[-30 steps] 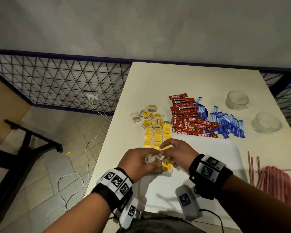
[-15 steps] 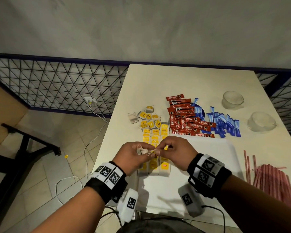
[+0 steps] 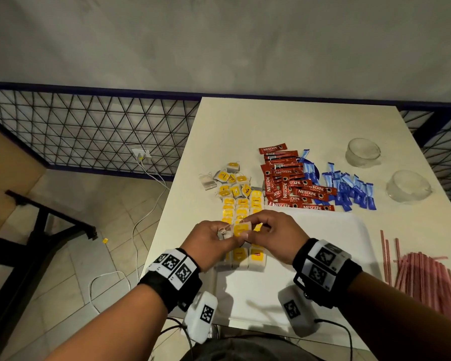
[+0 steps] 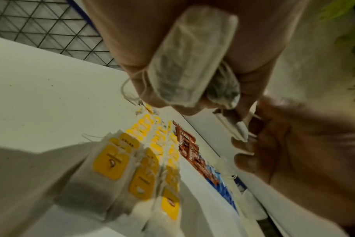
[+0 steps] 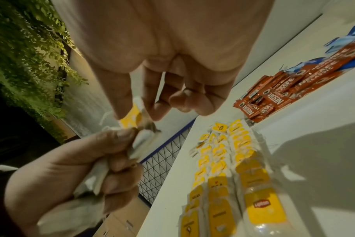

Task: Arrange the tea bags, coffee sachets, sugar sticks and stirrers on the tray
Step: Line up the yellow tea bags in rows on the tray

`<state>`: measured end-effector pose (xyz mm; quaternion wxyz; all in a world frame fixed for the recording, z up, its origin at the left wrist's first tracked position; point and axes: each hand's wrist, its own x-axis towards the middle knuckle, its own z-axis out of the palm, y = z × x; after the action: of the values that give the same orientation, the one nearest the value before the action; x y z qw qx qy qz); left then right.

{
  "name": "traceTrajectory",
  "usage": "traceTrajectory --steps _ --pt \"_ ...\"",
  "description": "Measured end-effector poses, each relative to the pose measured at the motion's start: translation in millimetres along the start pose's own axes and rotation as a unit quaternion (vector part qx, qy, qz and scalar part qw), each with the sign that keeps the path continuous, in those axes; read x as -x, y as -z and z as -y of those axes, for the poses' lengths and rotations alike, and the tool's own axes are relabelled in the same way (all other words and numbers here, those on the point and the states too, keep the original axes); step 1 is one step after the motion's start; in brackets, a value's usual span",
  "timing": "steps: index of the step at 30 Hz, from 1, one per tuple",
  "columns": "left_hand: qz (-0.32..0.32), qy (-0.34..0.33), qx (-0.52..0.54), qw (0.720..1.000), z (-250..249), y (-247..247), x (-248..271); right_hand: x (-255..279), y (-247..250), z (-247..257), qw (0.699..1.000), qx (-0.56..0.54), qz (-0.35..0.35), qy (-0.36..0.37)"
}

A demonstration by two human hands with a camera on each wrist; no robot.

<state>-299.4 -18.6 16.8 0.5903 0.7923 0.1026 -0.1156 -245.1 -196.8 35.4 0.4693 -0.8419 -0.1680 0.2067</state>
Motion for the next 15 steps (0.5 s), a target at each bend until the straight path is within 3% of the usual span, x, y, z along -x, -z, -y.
traceTrajectory --steps 10,14,15 --pt "-0.013 0.019 0.010 1.000 -0.7 -7.2 0.6 -1.3 -2.4 -19.5 0.999 -0.034 0.001 -0.016" --pt "-0.054 0.073 0.019 0.996 15.6 0.2 8.9 7.8 -3.7 -45.8 0.993 -0.037 0.017 -0.109" --pt "-0.074 0.094 -0.025 0.993 24.3 4.1 8.9 11.7 -5.8 -54.8 0.988 -0.049 0.022 -0.142"
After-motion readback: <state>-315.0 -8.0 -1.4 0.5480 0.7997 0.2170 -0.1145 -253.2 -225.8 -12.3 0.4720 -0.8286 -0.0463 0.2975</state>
